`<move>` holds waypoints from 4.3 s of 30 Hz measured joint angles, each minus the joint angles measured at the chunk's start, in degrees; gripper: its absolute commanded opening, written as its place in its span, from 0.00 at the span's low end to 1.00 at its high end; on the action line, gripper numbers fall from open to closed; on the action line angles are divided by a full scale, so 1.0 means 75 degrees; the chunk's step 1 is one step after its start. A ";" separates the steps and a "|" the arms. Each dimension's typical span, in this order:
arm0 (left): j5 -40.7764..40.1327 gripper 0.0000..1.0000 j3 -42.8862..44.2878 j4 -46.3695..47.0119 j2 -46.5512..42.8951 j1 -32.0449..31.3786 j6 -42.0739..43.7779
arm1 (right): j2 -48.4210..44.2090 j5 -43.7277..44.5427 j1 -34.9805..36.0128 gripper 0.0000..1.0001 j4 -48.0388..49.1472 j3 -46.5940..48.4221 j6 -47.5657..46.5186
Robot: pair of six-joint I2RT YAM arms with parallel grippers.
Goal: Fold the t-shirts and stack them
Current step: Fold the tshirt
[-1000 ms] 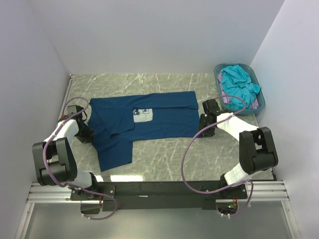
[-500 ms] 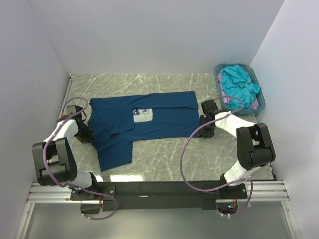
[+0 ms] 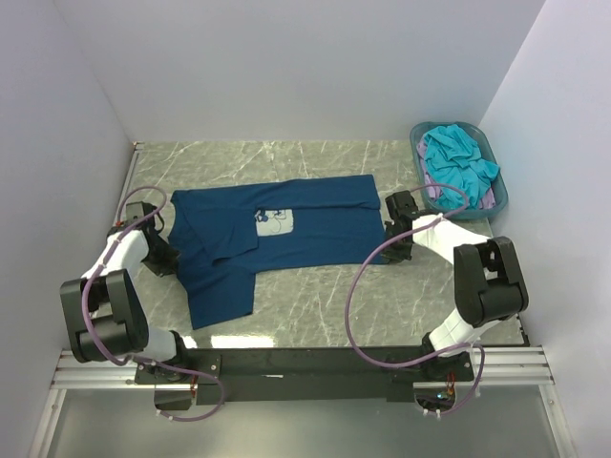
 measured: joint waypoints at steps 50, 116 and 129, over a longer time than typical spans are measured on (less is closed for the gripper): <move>0.1113 0.01 0.3990 -0.0781 0.2672 0.0283 -0.0003 | 0.2025 0.0201 -0.0405 0.00 -0.1437 0.3990 0.0026; 0.0277 0.44 -0.0221 0.0647 0.0277 -0.1807 -0.0376 | 0.2731 -0.1862 0.4779 0.45 0.1478 0.4485 0.1014; 0.0050 0.45 -0.0189 0.0734 0.0536 -0.1851 -0.0603 | 0.4669 -0.1973 0.5426 0.43 0.1163 0.6245 0.1035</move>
